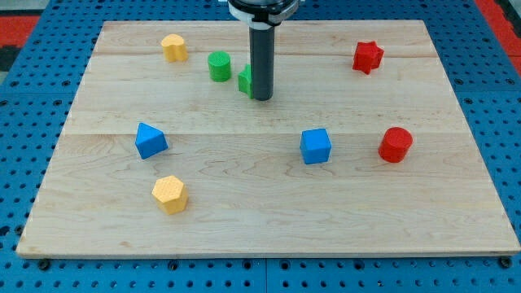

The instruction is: Move the red star and blue cube towards to the green star

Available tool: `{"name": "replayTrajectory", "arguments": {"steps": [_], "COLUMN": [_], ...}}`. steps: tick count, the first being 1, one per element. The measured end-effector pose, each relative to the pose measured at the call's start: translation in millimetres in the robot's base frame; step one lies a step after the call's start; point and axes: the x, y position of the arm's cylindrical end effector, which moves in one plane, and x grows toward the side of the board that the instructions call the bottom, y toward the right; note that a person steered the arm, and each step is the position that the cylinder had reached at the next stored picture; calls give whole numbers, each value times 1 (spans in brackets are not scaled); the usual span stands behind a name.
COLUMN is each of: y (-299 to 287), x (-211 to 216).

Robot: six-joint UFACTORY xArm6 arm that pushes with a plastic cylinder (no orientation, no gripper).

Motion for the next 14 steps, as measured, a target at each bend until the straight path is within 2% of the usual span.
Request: {"name": "replayTrajectory", "arguments": {"steps": [2,3,4,5,7,8,9,10,11,12,13,14], "y": [151,202,205,173,41,108,143,114,55,32,149,188], "x": [-16,-41,-64,-66,-66,-66,-77,-99,-90,-88,-30,87]}}
